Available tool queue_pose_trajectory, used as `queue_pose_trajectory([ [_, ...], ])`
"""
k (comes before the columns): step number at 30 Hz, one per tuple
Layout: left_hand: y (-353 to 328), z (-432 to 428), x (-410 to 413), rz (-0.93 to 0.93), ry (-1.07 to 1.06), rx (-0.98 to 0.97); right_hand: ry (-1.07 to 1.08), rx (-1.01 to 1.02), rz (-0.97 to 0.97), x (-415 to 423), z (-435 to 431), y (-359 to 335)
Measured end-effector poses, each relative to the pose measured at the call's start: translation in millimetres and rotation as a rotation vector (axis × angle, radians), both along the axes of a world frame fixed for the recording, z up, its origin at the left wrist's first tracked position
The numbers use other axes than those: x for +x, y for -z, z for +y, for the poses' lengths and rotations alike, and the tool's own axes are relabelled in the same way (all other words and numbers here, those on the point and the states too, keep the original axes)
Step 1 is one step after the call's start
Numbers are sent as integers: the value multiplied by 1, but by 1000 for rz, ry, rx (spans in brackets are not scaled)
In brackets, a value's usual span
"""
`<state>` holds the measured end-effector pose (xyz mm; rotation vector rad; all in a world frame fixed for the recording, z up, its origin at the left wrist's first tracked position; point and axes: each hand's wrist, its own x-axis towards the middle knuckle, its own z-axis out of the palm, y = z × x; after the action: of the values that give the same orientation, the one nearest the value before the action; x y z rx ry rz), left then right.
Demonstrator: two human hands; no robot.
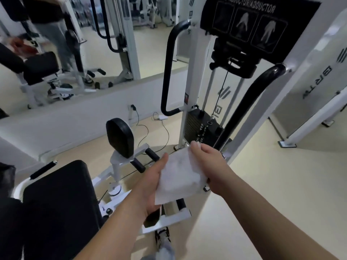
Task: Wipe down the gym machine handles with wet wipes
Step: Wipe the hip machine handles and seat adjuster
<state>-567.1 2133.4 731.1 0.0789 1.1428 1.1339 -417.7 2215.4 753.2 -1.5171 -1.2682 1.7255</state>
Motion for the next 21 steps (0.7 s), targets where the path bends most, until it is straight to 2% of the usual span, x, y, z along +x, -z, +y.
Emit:
queue_pose_trajectory([
  [2,-2,38,-8,43,-21,-20,6,24,-40,-9,42,-5],
  [5,-10,93,-23,71,-55,0,-49,114,-238,-22,103,-13],
  [9,-20,163,-44,100,-142,24,-234,344,-403,-54,187,-36],
  [12,-40,208,-48,159,-165,63,-455,569,-573,-84,240,-66],
  [14,-44,243,-51,225,-197,61,-609,671,-584,-108,273,-87],
  [16,-46,274,-51,215,-219,73,-729,744,-606,-127,303,-103],
  [21,-64,340,-42,312,-343,43,-859,982,-800,-139,386,-119],
])
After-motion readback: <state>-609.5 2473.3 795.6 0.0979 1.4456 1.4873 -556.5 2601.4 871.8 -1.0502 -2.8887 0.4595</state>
